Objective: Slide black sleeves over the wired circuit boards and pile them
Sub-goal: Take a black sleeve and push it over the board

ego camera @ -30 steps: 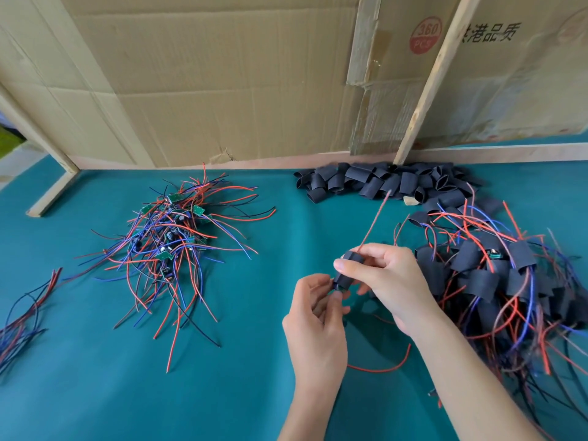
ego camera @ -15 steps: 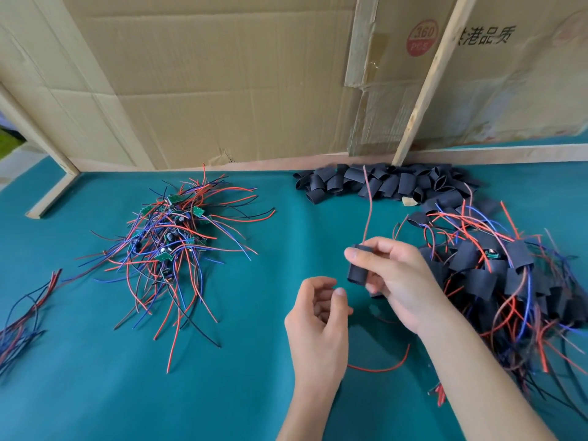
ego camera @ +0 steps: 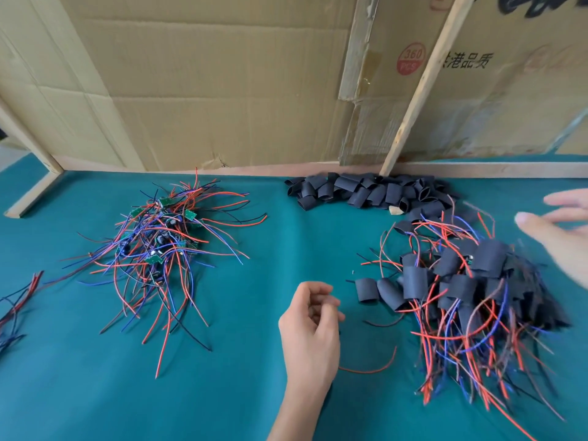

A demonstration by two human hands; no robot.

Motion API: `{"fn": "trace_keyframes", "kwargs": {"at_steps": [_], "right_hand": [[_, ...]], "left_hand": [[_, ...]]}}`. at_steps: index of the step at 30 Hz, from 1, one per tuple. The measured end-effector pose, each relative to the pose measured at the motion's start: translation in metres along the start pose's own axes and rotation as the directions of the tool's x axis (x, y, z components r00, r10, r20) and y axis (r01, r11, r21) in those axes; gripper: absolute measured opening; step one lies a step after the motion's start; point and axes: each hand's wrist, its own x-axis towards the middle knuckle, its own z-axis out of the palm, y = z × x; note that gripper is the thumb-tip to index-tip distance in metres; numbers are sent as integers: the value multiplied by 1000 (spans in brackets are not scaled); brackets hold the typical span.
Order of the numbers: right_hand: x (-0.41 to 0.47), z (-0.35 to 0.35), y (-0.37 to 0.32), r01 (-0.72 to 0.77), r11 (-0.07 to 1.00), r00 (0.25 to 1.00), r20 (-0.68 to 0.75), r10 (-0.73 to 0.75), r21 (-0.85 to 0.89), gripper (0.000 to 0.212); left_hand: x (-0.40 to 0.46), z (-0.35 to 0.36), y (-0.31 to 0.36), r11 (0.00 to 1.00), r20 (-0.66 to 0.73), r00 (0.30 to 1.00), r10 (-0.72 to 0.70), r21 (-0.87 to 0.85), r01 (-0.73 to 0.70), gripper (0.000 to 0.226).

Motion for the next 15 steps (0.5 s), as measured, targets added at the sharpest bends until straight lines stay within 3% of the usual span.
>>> {"fn": "trace_keyframes", "kwargs": {"at_steps": [1, 3, 5, 7, 11, 15], "right_hand": [[-9, 0, -3, 81, 997, 996, 31, -80, -12, 69], [-53, 31, -34, 267, 963, 917, 316, -244, -31, 33], [-101, 74, -48, 393, 920, 717, 625, -309, 4, 24], [-135, 108, -39, 505, 863, 542, 769, -339, 25, 31], [-144, 131, -29, 544, 834, 551, 789, -270, -94, 13], [-154, 132, -23, 629, 772, 533, 772, -347, -88, 18]], "left_hand": [[0, 0, 0, 1000, -5, 1000, 2, -2, -2, 20], [0, 0, 0, 1000, -30, 1000, -9, -30, 8, 17], [1, 0, 0, 998, -75, 997, -13, -57, 9, 21], [0, -1, 1, 997, -119, 993, -12, -72, 3, 28], [1, -1, 0, 998, -148, 989, -14, -59, 5, 32], [5, -2, -1, 997, -177, 984, -13, -72, 0, 34]]}}
